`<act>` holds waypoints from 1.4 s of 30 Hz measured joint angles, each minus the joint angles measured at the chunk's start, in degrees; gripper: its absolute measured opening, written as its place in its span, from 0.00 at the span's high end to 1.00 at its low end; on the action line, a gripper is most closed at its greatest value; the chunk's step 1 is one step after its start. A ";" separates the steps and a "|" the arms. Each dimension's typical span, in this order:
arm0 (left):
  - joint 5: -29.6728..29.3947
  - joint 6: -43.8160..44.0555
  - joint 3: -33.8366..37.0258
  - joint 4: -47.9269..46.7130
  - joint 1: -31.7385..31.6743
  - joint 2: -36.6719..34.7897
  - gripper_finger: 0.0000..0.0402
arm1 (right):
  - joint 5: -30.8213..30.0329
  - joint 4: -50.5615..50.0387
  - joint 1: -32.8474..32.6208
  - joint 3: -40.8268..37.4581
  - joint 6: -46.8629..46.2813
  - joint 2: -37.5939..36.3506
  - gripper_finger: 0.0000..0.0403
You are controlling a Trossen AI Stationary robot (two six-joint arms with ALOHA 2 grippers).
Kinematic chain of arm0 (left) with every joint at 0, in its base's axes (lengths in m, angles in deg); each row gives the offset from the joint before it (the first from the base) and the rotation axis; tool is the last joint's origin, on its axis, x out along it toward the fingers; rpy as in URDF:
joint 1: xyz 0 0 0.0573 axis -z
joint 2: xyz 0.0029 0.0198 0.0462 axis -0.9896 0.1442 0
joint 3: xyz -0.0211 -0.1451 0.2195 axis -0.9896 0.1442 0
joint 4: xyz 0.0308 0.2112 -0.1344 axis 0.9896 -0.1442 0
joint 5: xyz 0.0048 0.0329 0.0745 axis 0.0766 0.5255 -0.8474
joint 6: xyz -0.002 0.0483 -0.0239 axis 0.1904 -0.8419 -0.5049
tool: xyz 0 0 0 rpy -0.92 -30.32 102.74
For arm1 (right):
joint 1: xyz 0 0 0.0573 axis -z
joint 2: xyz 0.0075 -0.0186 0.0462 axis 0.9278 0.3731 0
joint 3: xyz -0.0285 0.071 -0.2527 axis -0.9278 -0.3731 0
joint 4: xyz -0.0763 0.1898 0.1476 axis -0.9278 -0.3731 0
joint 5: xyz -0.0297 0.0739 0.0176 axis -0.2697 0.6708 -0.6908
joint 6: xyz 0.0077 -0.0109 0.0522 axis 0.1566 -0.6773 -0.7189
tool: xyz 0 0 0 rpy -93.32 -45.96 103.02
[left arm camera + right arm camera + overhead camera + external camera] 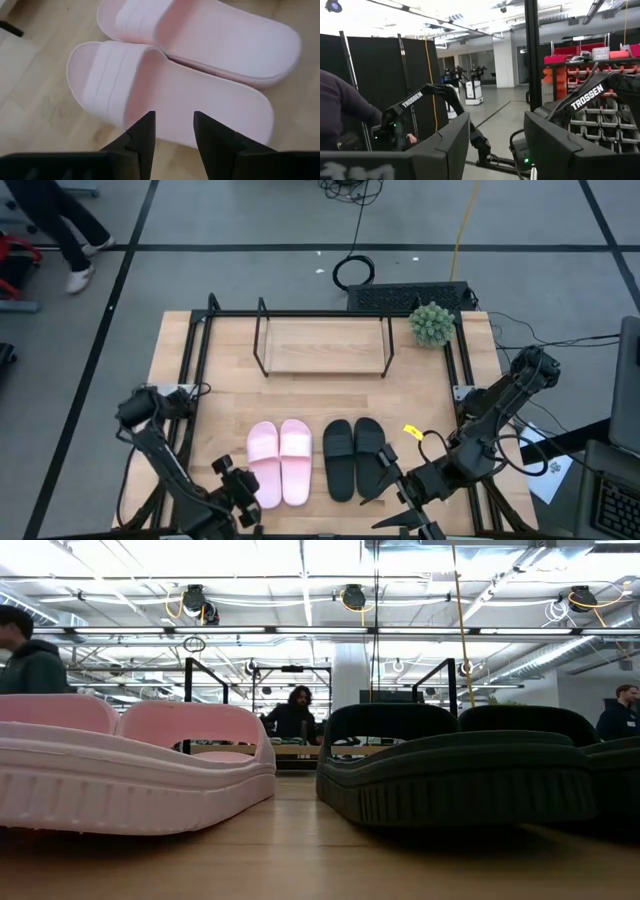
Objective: Pick and place slides into the shelf
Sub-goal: Put the left pink slipper on the shelf
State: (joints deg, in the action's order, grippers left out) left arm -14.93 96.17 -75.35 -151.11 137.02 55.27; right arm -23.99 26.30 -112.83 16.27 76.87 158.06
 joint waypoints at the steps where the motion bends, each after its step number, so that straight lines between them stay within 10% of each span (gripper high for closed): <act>1: -0.09 -0.02 0.00 -0.38 -0.28 0.42 0.66 | 0.00 -0.48 0.00 0.00 0.00 0.00 0.56; 42: 1.53 -7.53 0.04 -7.23 -8.53 5.54 0.66 | -0.33 -11.20 0.02 -0.11 2.19 0.04 0.56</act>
State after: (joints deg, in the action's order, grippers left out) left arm -13.39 88.63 -75.30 -158.34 128.49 60.81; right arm -24.32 15.10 -112.81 16.16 79.05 158.11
